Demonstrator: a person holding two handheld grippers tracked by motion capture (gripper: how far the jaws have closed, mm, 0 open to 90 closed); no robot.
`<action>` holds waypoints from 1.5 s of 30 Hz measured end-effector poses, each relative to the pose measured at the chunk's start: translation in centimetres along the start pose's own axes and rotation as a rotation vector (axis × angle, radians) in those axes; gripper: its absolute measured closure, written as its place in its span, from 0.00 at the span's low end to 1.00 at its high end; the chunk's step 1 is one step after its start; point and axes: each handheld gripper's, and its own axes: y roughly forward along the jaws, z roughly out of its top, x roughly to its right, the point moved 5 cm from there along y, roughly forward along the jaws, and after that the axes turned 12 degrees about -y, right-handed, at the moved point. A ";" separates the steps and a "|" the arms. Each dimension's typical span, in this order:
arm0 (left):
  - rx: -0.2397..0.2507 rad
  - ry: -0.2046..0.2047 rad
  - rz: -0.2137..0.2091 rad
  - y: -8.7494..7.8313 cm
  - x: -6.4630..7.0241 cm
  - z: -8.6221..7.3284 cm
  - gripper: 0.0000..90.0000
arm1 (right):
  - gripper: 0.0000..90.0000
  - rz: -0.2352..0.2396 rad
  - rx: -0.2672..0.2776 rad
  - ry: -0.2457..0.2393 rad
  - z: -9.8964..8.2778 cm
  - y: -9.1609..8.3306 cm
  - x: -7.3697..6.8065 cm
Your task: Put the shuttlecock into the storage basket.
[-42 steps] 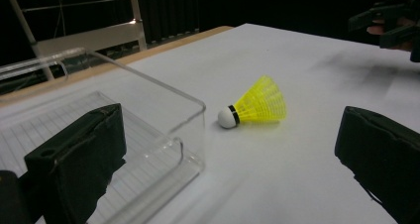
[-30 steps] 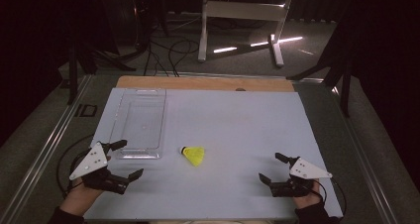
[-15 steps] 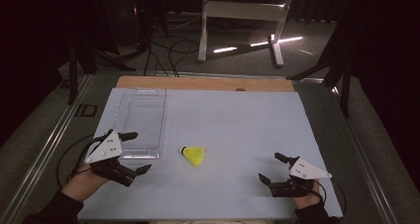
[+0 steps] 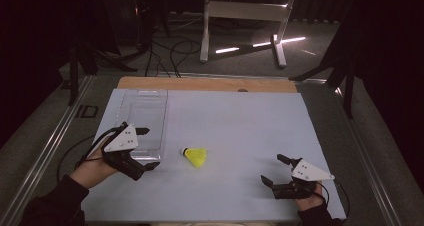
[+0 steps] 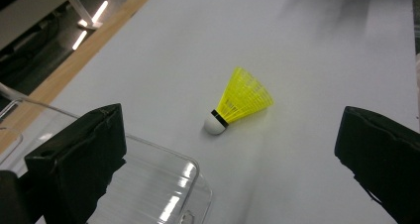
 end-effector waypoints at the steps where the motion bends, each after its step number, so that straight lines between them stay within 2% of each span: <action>1: -0.024 -0.009 -0.003 0.3 -0.1 0.3 0.01 | 0.10 0.005 0.000 0.000 0.0 0.0 0.0; 3: -0.038 -0.001 0.006 0.5 -0.1 0.4 0.01 | 0.10 0.007 -0.002 -0.002 0.0 0.1 -0.1; 5: -0.072 0.002 -0.008 0.9 0.0 0.7 0.01 | 0.10 0.007 -0.003 -0.004 0.0 0.1 -0.1; 11: -0.127 0.033 -0.019 1.9 -0.1 1.5 0.01 | 0.10 0.012 -0.003 -0.001 0.0 0.1 -0.1; 18: -0.157 0.061 -0.014 3.2 -0.3 2.3 0.01 | 0.10 0.017 -0.008 0.002 -0.1 0.2 -0.1; 22: -0.198 0.116 0.008 4.1 -0.3 2.5 0.01 | 0.10 0.019 -0.008 0.006 -0.1 0.2 -0.2; 25: -0.211 0.161 -0.004 4.8 -0.1 2.8 0.00 | 0.10 0.021 -0.008 0.006 -0.1 0.2 -0.2; 27: -0.227 0.170 -0.019 5.2 -0.1 3.1 0.00 | 0.10 0.022 -0.010 0.004 -0.1 0.2 -0.1; 28: -0.230 0.177 -0.012 5.4 -0.1 3.2 0.00 | 0.10 0.023 -0.010 0.004 -0.1 0.2 -0.1; 29: -0.251 0.200 -0.029 5.8 0.0 3.3 0.00 | 0.10 0.023 -0.010 0.002 -0.1 0.2 -0.1; 31: -0.261 0.213 -0.016 6.2 0.0 3.5 0.00 | 0.10 0.024 -0.009 0.004 -0.2 0.3 -0.1; 32: -0.270 0.219 -0.023 6.3 0.0 3.5 0.00 | 0.10 0.024 -0.011 0.004 -0.2 0.3 -0.1; 33: -0.284 0.229 -0.050 6.6 0.1 3.6 0.00 | 0.10 0.026 -0.011 0.003 -0.2 0.3 -0.1; 34: -0.291 0.239 -0.050 6.9 0.1 3.6 0.00 | 0.10 0.026 -0.011 0.003 -0.2 0.3 -0.1; 38: -0.352 0.271 -0.098 8.1 0.3 3.6 0.00 | 0.10 0.029 -0.014 0.005 -0.2 0.3 -0.2; 39: -0.377 0.286 -0.099 8.5 0.2 3.5 0.00 | 0.10 0.031 -0.015 0.006 -0.2 0.3 -0.2; 45: -0.418 0.300 -0.129 9.7 -0.4 3.3 0.01 | 0.10 0.039 -0.014 0.005 -0.2 0.3 -0.3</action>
